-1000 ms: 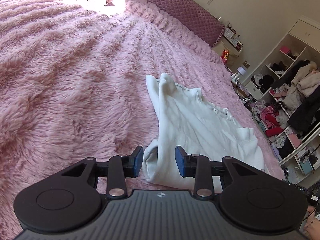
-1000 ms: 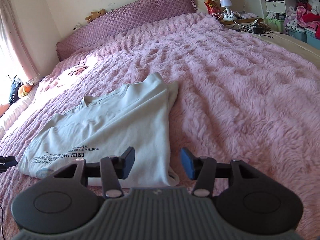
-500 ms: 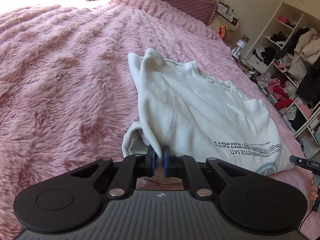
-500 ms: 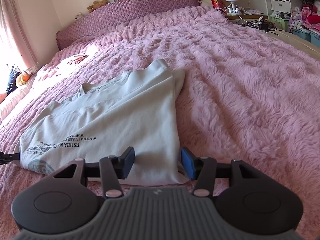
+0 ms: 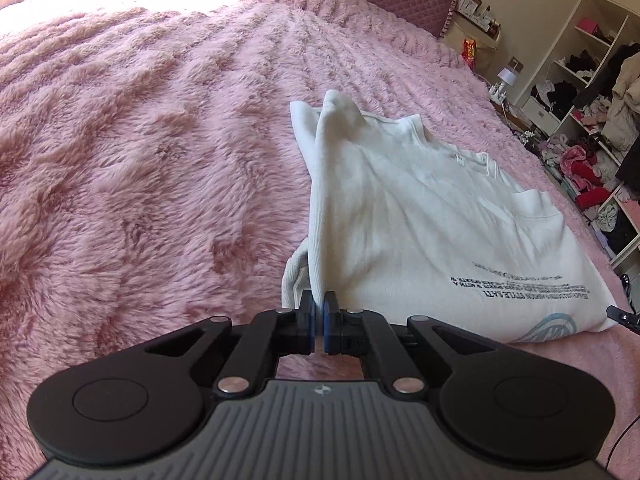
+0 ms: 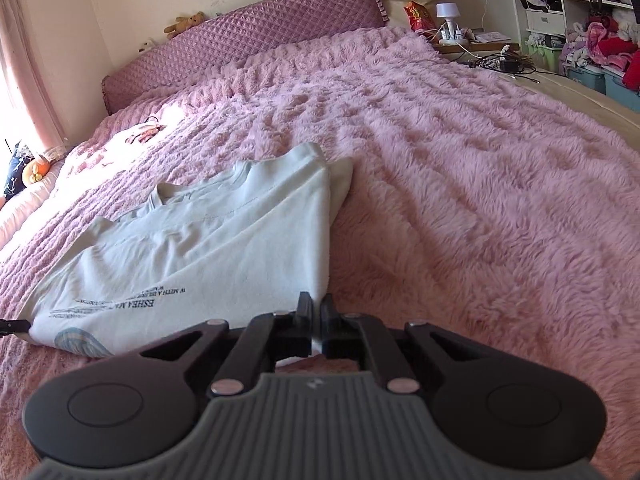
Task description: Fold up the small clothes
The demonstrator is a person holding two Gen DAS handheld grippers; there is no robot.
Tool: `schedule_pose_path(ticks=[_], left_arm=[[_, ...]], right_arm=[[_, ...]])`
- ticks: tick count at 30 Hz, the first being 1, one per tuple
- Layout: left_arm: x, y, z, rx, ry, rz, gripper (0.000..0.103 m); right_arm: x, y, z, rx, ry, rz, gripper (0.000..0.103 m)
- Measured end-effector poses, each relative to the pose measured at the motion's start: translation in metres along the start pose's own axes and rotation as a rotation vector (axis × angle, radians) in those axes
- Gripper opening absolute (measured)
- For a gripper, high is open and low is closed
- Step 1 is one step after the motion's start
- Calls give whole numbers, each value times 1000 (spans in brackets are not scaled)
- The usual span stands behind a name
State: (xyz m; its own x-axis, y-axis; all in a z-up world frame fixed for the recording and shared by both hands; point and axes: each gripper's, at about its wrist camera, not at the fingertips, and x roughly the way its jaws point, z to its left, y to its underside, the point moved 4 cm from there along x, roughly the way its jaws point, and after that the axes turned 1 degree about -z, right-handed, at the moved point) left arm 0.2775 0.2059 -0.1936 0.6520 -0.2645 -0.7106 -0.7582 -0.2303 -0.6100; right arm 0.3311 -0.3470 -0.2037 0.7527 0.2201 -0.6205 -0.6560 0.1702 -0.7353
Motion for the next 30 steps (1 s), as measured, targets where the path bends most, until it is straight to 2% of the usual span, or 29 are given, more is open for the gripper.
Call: schedule_pose_path(ticks=[4, 9, 10, 12, 16, 18, 21, 24, 26, 30], left_arm=[[20, 7, 0, 2, -37, 36, 4], [9, 4, -1, 16, -13, 37, 9], [3, 3, -1, 15, -7, 25, 9], [-12, -3, -3, 27, -11, -15, 12], [-33, -18, -15, 70, 13, -111, 15], [-32, -28, -24, 76, 52, -137, 22], [-19, -40, -40, 99, 70, -163, 22], [0, -47, -51, 86, 89, -171, 22], [12, -47, -51, 57, 95, -157, 22], [32, -37, -46, 38, 88, -124, 22]], right_arm=[[21, 22, -8, 8, 38, 47, 0], [22, 24, -8, 1, 48, 45, 1], [20, 22, -9, 8, 49, 40, 15], [12, 14, -8, 8, 68, 2, 32], [5, -24, 17, -152, 36, -111, 34], [14, -43, 37, -246, 4, -132, 35], [38, -69, 76, -413, -31, -150, 35], [71, -88, 110, -608, -63, -134, 36], [96, -99, 126, -712, -73, -93, 36], [138, -118, 137, -847, -68, -13, 39]])
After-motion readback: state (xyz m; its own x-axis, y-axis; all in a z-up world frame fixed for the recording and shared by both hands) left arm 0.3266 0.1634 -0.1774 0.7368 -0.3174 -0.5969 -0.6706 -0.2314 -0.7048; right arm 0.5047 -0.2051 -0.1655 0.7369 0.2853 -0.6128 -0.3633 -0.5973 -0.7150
